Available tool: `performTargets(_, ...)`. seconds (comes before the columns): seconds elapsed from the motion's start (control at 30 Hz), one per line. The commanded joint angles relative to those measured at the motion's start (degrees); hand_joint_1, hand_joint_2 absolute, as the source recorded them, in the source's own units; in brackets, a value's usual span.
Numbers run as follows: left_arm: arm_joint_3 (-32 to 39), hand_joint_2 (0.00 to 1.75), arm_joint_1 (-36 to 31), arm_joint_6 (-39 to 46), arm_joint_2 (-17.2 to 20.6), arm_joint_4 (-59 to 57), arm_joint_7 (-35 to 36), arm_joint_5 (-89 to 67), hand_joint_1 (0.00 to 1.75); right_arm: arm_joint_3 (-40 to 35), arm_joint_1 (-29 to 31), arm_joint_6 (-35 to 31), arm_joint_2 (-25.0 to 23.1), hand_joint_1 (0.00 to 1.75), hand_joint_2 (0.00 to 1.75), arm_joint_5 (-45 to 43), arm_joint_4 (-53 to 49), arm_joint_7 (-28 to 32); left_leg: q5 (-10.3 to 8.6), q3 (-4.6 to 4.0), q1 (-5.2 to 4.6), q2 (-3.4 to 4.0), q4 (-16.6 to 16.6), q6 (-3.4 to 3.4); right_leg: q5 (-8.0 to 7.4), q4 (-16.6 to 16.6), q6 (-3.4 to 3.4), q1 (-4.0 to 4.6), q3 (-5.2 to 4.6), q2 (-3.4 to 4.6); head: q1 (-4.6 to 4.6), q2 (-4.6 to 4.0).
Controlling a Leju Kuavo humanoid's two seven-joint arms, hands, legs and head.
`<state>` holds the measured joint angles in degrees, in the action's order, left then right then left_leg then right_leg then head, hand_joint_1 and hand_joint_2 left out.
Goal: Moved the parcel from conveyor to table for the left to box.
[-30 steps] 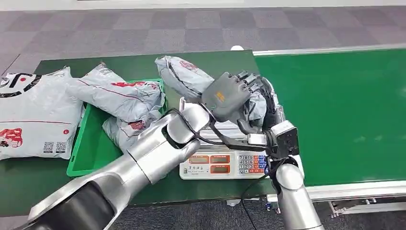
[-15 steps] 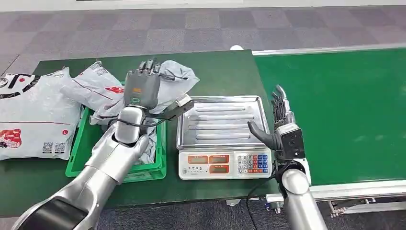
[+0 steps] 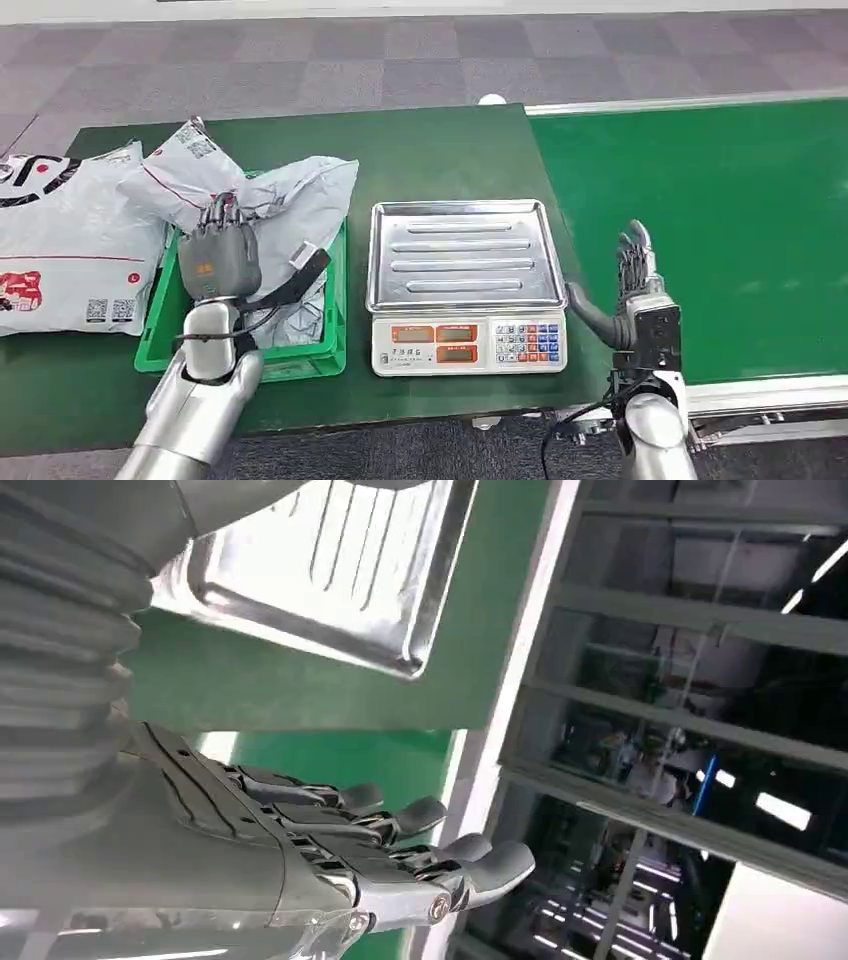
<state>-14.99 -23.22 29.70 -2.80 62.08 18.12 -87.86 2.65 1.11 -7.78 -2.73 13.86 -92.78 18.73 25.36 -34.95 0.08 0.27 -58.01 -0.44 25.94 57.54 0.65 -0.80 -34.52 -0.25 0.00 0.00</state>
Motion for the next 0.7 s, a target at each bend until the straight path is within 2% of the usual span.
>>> performTargets(0.03, 2.4, 1.75, 3.4, -1.1, 1.8, 4.8, 0.5, -2.1, 1.75, 2.4, 0.0, 0.3, 0.3, 0.0, 1.75, -0.2, -0.2, -0.2, 0.01, 0.08, 0.01, 0.05, 0.0, -0.01, -0.01, -0.1, -0.02, 0.01, 0.07, 0.07, 0.0, 0.0)
performTargets(0.27, 2.4, 1.75, 3.4, -1.1, 1.8, 4.8, 0.5, -2.1, 1.75, 2.4, 0.0, 0.3, 0.3, 0.0, 1.75, -0.2, -0.2, -0.2, 0.01, 0.17, 0.04, 0.03, 0.1, -0.01, -0.01, -0.1, -0.03, 0.04, 0.19, 0.05, 0.0, 0.0)
performTargets(0.43, -0.9, 1.75, 7.4, -2.2, 5.5, 10.8, 6.3, -2.1, 1.75, 2.2, -0.7, 0.6, 0.4, 0.0, 1.75, -0.1, -0.2, -0.3, 0.05, 0.31, 0.02, 0.12, 0.1, -0.02, 0.01, -0.1, -0.05, 0.02, 0.29, 0.16, 0.0, 0.0)
performTargets(0.5, -0.3, 1.75, 8.2, -3.4, 5.9, 12.4, 5.8, -2.1, 1.75, 1.9, -0.6, 1.2, 0.9, 0.0, 1.75, -0.4, 0.5, -0.3, 0.03, 0.15, 0.0, 0.1, 0.1, -0.01, -0.01, -0.1, -0.03, 0.0, 0.13, 0.12, 0.0, 0.0)
performTargets(0.53, 0.1, 1.75, 8.5, -2.8, 5.4, 12.7, 5.5, -2.1, 1.55, 1.8, -0.4, 1.3, 0.9, 0.0, 1.75, -0.4, 0.9, -0.2, 0.06, 0.31, 0.03, 0.11, 0.1, -0.02, 0.01, -0.2, -0.05, 0.03, 0.29, 0.15, 0.0, -0.02)
performTargets(0.57, 0.5, 1.75, 8.5, -2.5, 5.1, 12.5, 5.0, -2.1, 0.0, 1.5, -0.1, 1.5, 1.0, 0.0, 1.75, -0.4, 1.6, -0.1, 0.05, 0.26, 0.04, 0.1, 0.1, -0.03, 0.01, -0.1, -0.05, 0.04, 0.24, 0.14, 0.0, 0.0)
performTargets(0.63, 3.1, 1.75, 8.7, -2.1, 3.1, 11.8, 2.1, -2.1, 0.0, 0.9, 1.0, 1.5, 1.1, 0.0, 1.75, -0.5, 3.2, 0.0, 0.03, 0.17, 0.02, 0.05, 0.1, -0.01, 0.01, -0.1, -0.04, 0.03, 0.15, 0.07, 0.0, 0.0)
performTargets(0.7, 3.4, 1.75, 8.4, -1.7, 3.6, 11.3, 2.6, -2.1, 0.0, 0.5, 1.8, 1.4, 1.0, 0.0, 1.75, -0.5, 4.1, -0.1, 0.03, 0.24, 0.06, 0.06, 0.1, -0.01, 0.0, -0.1, -0.04, 0.06, 0.24, 0.09, 0.0, -0.02)
